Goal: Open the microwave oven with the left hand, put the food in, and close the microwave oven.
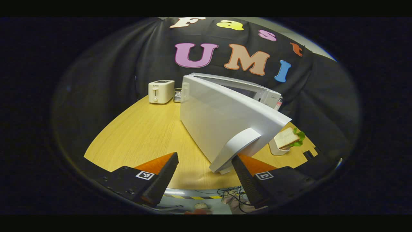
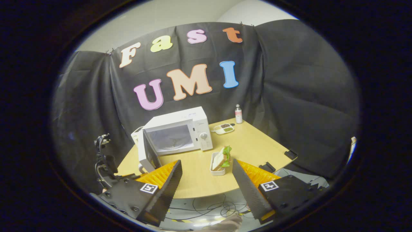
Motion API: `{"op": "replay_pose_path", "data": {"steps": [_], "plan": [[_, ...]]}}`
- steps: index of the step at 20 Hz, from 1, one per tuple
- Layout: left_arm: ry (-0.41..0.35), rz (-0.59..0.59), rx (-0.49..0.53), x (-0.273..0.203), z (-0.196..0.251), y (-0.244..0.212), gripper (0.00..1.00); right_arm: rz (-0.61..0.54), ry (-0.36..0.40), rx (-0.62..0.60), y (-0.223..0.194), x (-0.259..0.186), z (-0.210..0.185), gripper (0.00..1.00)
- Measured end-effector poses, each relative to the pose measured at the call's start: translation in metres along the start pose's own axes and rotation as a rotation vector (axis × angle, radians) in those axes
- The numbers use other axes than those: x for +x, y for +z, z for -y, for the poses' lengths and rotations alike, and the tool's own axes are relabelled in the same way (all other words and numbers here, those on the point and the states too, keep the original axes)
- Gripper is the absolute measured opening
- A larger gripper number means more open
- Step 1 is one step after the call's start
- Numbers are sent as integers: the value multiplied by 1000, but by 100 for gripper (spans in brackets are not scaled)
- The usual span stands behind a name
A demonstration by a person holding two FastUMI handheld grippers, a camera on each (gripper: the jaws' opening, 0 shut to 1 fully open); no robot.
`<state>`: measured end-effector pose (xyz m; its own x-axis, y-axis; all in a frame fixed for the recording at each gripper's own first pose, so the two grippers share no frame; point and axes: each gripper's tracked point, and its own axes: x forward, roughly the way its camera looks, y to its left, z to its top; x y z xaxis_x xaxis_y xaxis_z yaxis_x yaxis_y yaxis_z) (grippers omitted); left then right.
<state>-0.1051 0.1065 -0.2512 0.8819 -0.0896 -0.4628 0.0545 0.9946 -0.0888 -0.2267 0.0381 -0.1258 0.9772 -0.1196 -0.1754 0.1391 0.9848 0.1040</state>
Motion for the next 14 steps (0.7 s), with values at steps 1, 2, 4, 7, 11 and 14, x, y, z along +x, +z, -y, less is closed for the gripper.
{"op": "replay_pose_path", "data": {"steps": [1,2,4,7,11,14], "plan": [[6,5,-11,-6,-8,0,98,-2,5,-4,-1,0,-3,92],[14,9,-19,-12,-17,0,98,-1,11,-8,-1,-1,-7,92],[43,20,-24,-24,-37,-2,99,6,16,-15,-1,-3,-12,92],[104,54,-32,-42,-75,0,98,9,21,-11,-2,-3,-17,92],[190,70,-70,-53,-127,-3,97,0,19,-19,-7,0,-15,100],[250,73,-93,-65,-158,-5,98,1,10,-23,-4,2,-11,92]]}}
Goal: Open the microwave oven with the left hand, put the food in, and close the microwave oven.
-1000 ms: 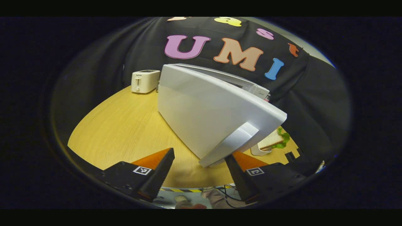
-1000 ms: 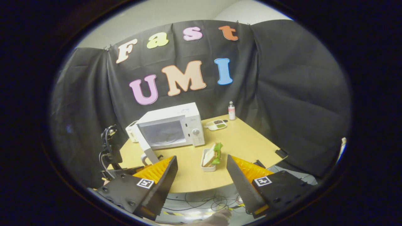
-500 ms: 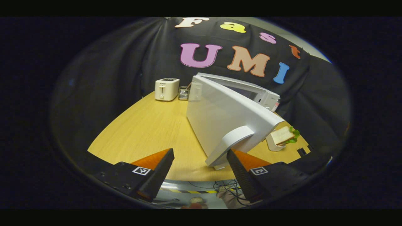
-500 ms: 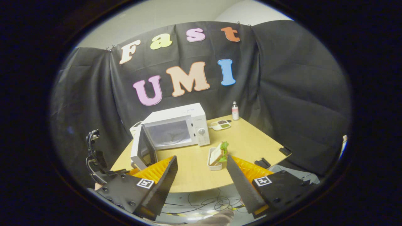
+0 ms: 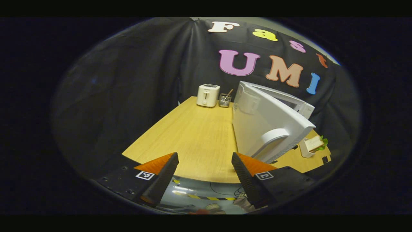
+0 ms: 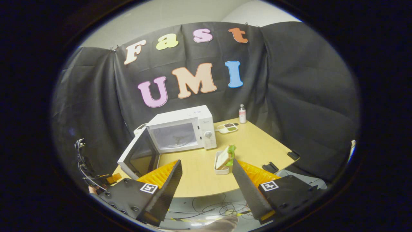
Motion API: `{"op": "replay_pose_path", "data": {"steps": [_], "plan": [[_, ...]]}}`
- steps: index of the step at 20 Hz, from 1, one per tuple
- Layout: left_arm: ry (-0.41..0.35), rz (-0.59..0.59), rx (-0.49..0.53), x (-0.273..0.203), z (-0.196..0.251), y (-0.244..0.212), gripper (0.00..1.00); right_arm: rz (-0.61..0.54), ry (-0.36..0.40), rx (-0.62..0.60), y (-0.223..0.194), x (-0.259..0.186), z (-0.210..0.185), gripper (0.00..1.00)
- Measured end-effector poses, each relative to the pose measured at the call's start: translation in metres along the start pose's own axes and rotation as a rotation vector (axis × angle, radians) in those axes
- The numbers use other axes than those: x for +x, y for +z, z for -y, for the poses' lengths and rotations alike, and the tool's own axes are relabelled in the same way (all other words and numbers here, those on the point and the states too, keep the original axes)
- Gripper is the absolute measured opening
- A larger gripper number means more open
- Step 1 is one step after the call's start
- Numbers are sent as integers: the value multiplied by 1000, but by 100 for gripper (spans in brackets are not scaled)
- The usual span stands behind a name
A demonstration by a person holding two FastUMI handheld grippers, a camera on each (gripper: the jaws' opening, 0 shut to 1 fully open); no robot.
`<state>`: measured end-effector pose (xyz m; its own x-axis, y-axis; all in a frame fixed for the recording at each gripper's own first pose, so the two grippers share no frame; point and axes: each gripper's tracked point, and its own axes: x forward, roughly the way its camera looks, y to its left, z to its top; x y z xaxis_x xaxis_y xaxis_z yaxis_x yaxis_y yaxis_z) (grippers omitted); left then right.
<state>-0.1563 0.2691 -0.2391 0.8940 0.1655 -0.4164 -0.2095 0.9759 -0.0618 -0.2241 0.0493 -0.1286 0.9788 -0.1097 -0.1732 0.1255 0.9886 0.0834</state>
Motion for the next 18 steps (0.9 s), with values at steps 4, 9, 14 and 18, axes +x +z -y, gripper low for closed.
{"op": "replay_pose_path", "data": {"steps": [4,9,14,18], "plan": [[42,75,7,-21,-12,25,98,-21,-22,-7,-4,8,12,95],[95,180,59,-62,0,61,96,-101,-30,8,-12,36,28,99],[138,248,38,-87,36,92,96,-230,-4,58,-23,91,43,99],[187,261,9,-88,64,105,96,-374,32,131,-43,144,59,100]]}}
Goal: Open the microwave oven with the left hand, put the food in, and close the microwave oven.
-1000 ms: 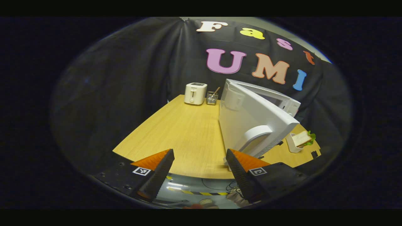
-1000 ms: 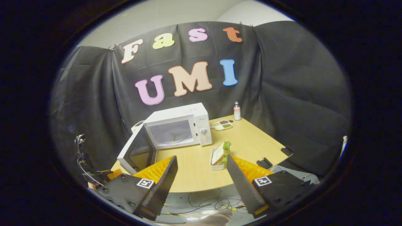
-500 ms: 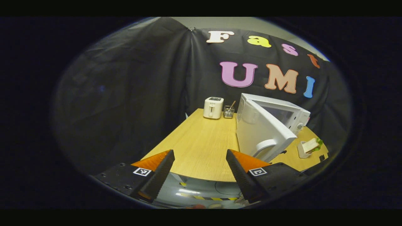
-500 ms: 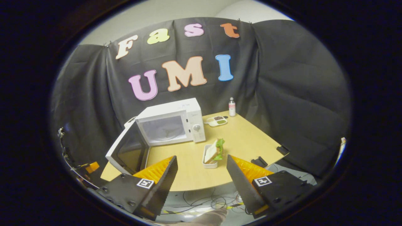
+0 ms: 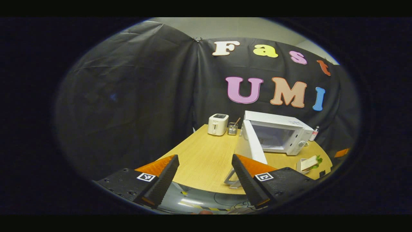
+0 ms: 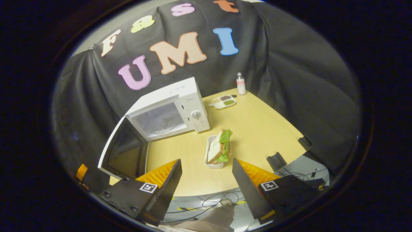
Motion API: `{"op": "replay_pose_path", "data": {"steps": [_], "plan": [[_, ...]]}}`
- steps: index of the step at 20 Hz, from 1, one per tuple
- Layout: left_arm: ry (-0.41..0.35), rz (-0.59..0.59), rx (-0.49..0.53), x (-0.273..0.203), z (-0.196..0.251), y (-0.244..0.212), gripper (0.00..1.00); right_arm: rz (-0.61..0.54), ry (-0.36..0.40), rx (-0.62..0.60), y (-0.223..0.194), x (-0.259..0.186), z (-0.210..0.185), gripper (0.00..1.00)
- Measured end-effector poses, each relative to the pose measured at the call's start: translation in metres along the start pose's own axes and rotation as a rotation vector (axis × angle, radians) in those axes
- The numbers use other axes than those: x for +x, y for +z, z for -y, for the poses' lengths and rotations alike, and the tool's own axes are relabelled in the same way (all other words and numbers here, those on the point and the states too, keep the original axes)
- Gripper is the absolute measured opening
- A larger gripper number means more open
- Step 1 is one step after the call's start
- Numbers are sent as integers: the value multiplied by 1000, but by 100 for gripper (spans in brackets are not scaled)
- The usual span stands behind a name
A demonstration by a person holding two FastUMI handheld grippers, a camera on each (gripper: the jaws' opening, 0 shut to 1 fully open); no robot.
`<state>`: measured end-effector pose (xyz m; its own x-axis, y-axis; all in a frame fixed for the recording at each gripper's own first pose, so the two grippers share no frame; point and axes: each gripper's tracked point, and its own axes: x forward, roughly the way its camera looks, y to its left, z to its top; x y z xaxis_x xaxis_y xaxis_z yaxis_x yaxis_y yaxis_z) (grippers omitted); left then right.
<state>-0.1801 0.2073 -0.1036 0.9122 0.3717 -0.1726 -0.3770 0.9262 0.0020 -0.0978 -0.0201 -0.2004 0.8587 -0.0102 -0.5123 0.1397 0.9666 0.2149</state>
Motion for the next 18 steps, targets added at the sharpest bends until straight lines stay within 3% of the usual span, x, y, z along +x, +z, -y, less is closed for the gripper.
{"op": "replay_pose_path", "data": {"steps": [2,3,4,5,7,12,18], "plan": [[43,22,-32,3,6,11,96,-87,10,44,-3,30,10,99],[63,28,-54,6,9,13,98,-138,7,60,-6,45,16,91],[78,26,-78,8,12,15,96,-184,-3,75,-10,60,25,92],[93,28,-106,9,16,15,94,-223,-9,92,-10,71,31,99],[127,20,-145,13,22,14,96,-291,12,132,-14,95,37,98],[244,67,-118,10,21,30,96,-430,48,187,-23,142,44,98],[305,67,-116,9,34,37,96,-556,64,192,-37,169,43,98]]}}
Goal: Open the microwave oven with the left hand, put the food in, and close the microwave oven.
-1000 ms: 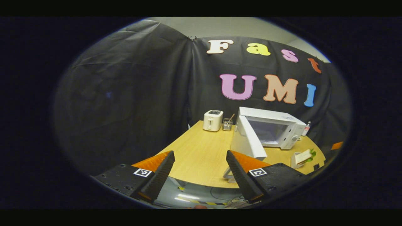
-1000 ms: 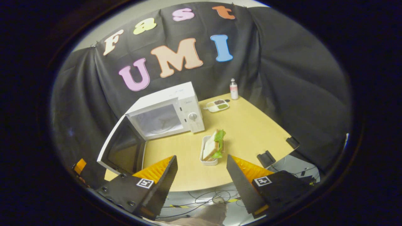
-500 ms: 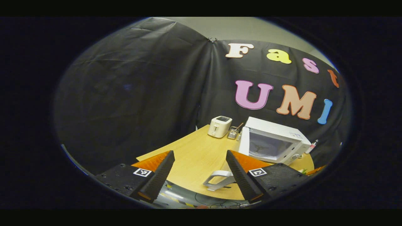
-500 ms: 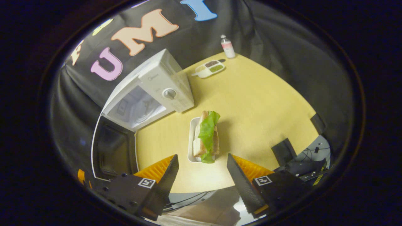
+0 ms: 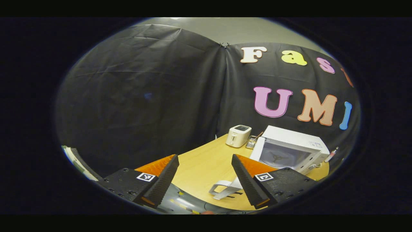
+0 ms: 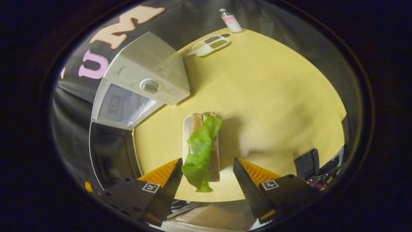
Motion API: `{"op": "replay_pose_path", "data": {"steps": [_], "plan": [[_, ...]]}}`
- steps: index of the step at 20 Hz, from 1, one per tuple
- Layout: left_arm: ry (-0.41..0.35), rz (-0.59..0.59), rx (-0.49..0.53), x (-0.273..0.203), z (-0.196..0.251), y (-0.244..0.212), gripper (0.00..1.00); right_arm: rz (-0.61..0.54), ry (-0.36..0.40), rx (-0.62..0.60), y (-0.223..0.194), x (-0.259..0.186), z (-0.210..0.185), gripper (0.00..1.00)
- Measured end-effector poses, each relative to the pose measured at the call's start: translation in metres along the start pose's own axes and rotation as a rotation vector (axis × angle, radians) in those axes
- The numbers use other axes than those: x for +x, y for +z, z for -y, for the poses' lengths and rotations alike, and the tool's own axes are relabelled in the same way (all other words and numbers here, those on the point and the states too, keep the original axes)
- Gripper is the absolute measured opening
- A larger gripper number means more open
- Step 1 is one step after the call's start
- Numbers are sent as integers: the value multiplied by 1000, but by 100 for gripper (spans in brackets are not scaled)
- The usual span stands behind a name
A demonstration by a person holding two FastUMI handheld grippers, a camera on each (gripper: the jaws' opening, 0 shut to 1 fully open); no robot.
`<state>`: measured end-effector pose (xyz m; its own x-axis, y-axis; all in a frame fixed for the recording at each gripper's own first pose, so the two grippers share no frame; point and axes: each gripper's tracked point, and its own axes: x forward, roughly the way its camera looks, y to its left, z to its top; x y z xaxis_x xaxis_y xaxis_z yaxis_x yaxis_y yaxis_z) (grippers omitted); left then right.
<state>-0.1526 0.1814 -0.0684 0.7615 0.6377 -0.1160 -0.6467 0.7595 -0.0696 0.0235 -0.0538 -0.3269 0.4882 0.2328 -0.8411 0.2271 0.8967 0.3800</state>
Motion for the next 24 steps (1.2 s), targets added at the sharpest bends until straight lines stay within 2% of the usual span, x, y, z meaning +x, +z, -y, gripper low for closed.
{"op": "replay_pose_path", "data": {"steps": [1,2,3,4,5,6,8,9,10,12,13,14,19,21,22,24], "plan": [[0,-4,0,0,3,-1,94,-2,-2,7,1,4,1,98],[-4,-6,1,-1,7,-1,96,-5,6,21,4,3,0,87],[-10,-12,4,-1,12,-2,96,-12,14,30,2,4,-1,67],[-15,-10,8,-2,15,-1,96,-16,17,40,2,5,-1,60],[-22,-3,9,-2,17,2,96,-27,17,41,0,5,-1,46],[-29,-3,5,-1,20,3,96,-24,21,44,1,1,-1,49],[-39,-4,9,-2,26,3,96,-15,24,45,1,1,-2,41],[-39,2,18,-2,27,5,96,-10,24,47,-1,3,-3,41],[-41,11,27,-3,28,7,96,-8,28,51,-1,1,-4,47],[-46,15,25,-7,29,9,99,9,55,107,2,-3,-9,33],[-49,10,21,-9,29,7,94,24,68,115,4,-5,-9,24],[-48,7,18,-10,26,5,96,37,76,124,4,-7,-10,31],[-36,-23,-16,-7,12,-5,96,69,130,147,6,-21,-19,31],[-36,-29,-29,-4,6,-6,99,88,158,176,7,-28,-27,31],[-45,-35,-30,0,6,-9,96,96,171,195,6,-31,-32,31],[-72,-45,-27,9,4,-11,96,114,194,217,4,-36,-43,31]]}}
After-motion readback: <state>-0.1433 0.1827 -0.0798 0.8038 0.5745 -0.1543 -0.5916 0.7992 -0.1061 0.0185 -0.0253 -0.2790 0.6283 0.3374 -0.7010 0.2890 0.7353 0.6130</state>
